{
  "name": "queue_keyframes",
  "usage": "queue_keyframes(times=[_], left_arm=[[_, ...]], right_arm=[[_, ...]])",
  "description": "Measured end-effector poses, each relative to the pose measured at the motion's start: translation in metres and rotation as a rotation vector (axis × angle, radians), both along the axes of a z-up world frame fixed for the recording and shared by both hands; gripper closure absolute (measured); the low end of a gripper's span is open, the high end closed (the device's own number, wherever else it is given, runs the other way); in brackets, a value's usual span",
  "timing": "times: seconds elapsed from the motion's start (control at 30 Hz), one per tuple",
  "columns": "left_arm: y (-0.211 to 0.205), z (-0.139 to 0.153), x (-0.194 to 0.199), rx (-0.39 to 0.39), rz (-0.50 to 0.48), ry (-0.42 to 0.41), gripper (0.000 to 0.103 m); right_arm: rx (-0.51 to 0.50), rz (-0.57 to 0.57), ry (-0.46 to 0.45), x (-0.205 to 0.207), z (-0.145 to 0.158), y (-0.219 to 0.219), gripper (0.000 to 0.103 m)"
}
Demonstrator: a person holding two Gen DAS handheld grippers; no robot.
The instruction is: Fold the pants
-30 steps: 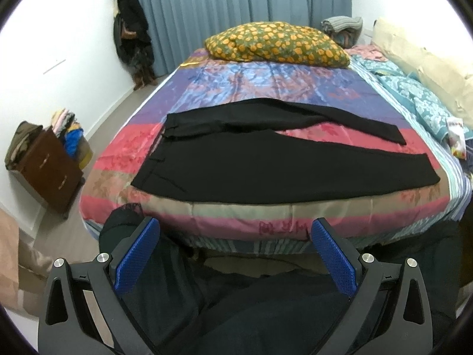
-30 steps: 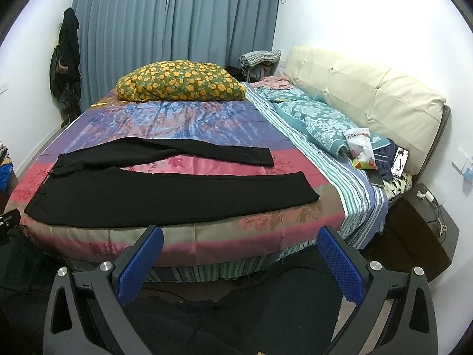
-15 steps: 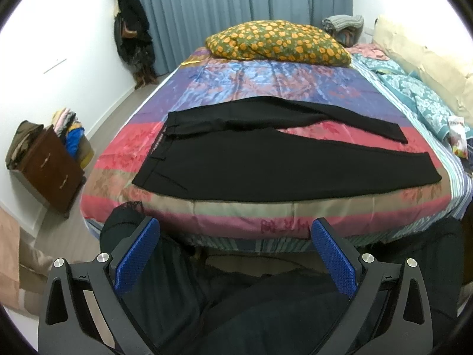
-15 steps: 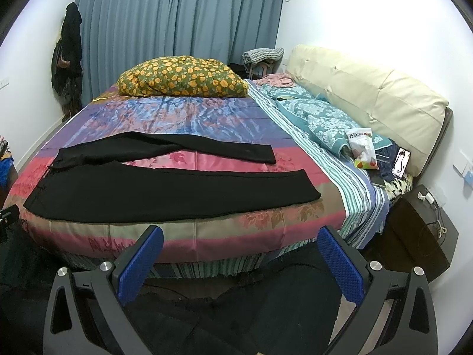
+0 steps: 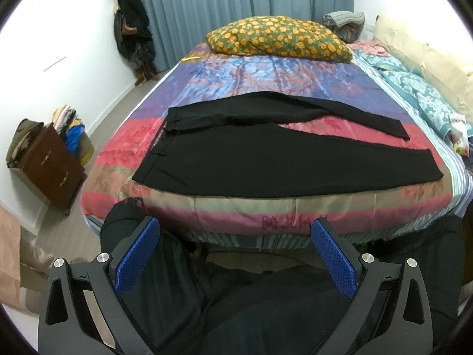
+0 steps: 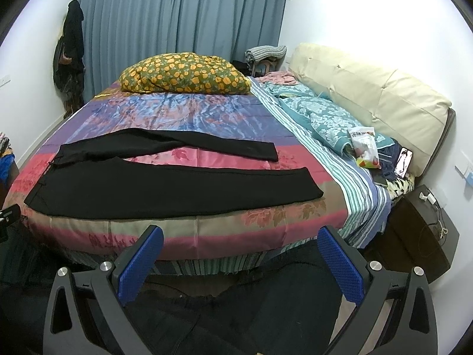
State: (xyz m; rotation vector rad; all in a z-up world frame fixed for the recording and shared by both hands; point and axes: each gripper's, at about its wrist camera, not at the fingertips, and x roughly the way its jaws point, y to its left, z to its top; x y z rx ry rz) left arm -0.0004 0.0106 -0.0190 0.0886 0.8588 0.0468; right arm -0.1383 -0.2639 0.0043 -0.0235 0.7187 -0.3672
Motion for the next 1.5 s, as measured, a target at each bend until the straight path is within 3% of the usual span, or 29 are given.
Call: queue_keyframes(times=[1.5], left_arm=[[-0.003, -0.002, -0.003, -0.016, -0.008, -0.001, 0.001]], right_arm=[[0.015, 0.053, 0.007, 0.004, -0.003, 0.007, 0.000]])
